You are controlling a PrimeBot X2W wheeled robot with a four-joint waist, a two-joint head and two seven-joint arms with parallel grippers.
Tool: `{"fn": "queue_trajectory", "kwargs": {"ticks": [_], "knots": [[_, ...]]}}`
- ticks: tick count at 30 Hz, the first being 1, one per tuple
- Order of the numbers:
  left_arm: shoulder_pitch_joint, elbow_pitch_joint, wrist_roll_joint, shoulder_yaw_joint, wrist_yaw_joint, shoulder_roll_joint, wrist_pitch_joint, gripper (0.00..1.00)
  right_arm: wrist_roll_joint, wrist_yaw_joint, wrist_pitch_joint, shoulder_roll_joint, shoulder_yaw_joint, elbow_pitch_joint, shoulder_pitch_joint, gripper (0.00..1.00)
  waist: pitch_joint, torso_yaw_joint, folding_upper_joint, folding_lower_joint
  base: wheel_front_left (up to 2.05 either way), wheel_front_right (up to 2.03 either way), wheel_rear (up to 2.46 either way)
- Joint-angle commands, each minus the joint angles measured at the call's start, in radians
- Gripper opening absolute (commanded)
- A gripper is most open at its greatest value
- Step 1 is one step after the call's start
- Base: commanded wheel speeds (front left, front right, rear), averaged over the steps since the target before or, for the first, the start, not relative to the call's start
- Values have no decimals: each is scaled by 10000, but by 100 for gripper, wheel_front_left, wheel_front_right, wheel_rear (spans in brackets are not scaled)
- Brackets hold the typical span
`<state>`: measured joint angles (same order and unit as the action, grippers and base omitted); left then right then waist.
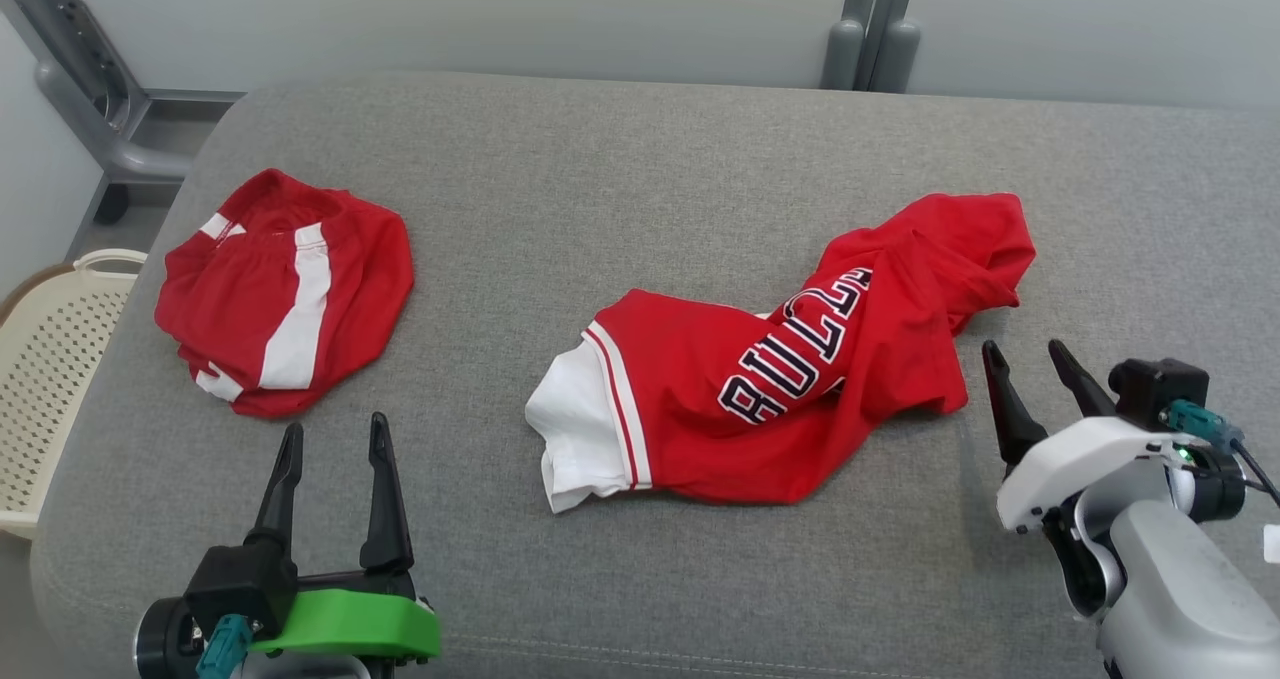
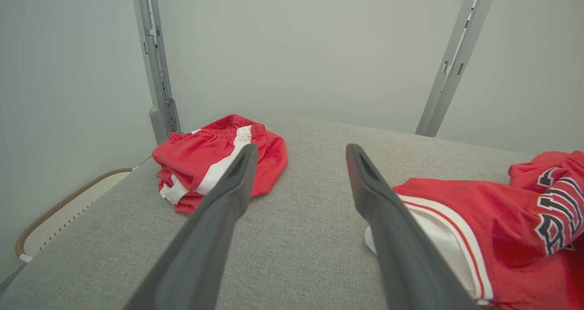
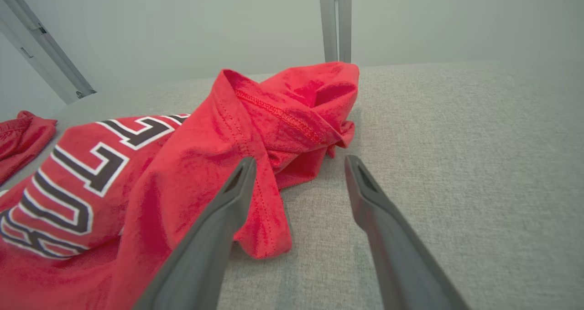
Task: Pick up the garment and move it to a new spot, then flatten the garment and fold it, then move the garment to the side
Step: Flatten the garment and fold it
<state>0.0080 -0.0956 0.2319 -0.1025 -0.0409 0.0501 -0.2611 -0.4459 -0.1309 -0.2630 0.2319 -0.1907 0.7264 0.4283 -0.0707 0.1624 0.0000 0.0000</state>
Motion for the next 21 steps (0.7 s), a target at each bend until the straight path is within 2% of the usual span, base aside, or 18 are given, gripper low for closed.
{"fn": "queue_trajectory", "kwargs": {"ticks": [1, 9, 14, 21], "knots": [[73, 68, -85, 73, 0, 6, -33, 100, 79, 3, -46, 38, 135, -81, -335, 100, 64, -69, 0, 0, 0, 0, 0], [100, 126, -168, 252, 77, 6, -35, 100, 322, 3, 141, -120, 316, -190, -1108, 100, 18, -44, 0, 0, 0, 0, 0], [75, 115, -178, 188, 67, 6, -33, 100, 522, 3, 418, -164, 238, -54, -880, 100, 16, 85, 0, 0, 0, 0, 0], [-24, 64, -201, 185, 125, 6, -33, 100, 754, 5, 561, -179, 58, 825, -289, 100, -66, 398, 0, 0, 0, 0, 0]]}}
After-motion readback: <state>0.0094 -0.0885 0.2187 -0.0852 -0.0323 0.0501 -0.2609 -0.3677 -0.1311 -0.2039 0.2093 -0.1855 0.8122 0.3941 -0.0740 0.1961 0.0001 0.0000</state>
